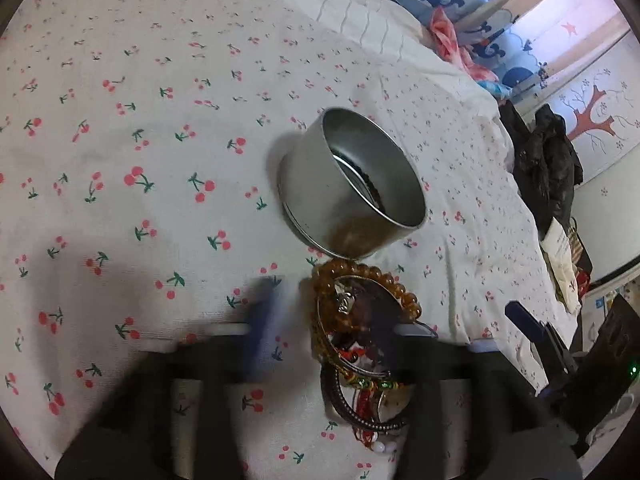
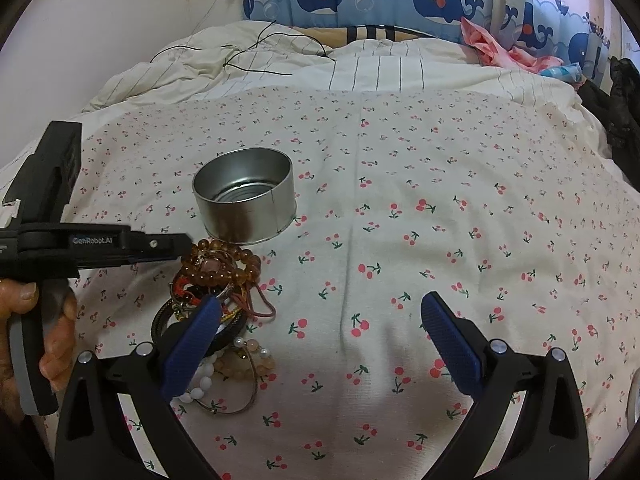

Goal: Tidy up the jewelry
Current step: 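Close the left gripper on the amber bead bracelet in the pile, then lift the amber bead bracelet out of the pile with the left gripper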

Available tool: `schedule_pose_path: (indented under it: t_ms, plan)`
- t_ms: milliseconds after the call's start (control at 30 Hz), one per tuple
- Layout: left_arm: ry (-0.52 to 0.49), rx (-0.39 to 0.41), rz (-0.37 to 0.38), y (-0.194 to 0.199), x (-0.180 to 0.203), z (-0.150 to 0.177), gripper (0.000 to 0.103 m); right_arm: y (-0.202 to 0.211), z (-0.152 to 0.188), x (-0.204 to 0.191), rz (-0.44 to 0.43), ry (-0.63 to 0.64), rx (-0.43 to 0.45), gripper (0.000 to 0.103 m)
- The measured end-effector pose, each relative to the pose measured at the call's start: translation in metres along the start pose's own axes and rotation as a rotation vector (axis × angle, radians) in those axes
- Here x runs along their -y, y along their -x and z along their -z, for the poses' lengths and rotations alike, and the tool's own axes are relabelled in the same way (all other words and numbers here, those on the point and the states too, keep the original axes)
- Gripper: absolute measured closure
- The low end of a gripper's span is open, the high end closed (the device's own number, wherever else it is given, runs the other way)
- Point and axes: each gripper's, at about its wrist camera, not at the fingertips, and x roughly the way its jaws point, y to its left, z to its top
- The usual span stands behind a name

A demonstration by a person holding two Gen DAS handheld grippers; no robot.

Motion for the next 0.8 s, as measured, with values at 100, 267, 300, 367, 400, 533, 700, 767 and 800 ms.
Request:
schedule_pose_path:
  t_ms: [100,267,300,367,400,533,700,767,800]
  plan:
    - [-0.023,0.039,0.001,0.002,0.005,0.0,0.039,0.0,0.0,-0.001,-0.004,0.004,-0.001,0.007]
    - [-0.014,0.038,0.023,-0.005,0.004,-0.001,0.046,0.0,0.0,-0.003,-0.013,0.008,-0.001,0.007]
    - [-0.026,0.036,0.021,-0.007,0.006,0.0,0.056,-0.001,0.001,-0.003,-0.014,0.009,-0.001,0.007]
    - [-0.047,0.017,0.012,-0.011,0.01,0.0,0.091,-0.001,0.001,-0.004,-0.016,0.011,-0.001,0.007]
    - [-0.063,0.024,-0.002,-0.011,0.013,0.001,0.093,-0.001,0.001,-0.004,-0.017,0.011,-0.002,0.007]
    - [-0.083,0.066,0.006,-0.003,0.016,0.001,0.093,-0.001,0.0,-0.005,-0.017,0.012,0.0,0.007]
    - [-0.076,0.109,0.061,0.018,0.018,-0.007,0.093,-0.001,0.0,-0.006,-0.015,0.014,0.002,0.007]
    - [-0.077,0.133,0.11,0.03,0.02,-0.009,0.093,-0.001,0.0,-0.006,-0.017,0.014,0.007,0.007]
    - [-0.088,0.151,0.106,0.036,0.022,-0.01,0.093,0.0,0.0,-0.006,-0.018,0.015,0.009,0.007]
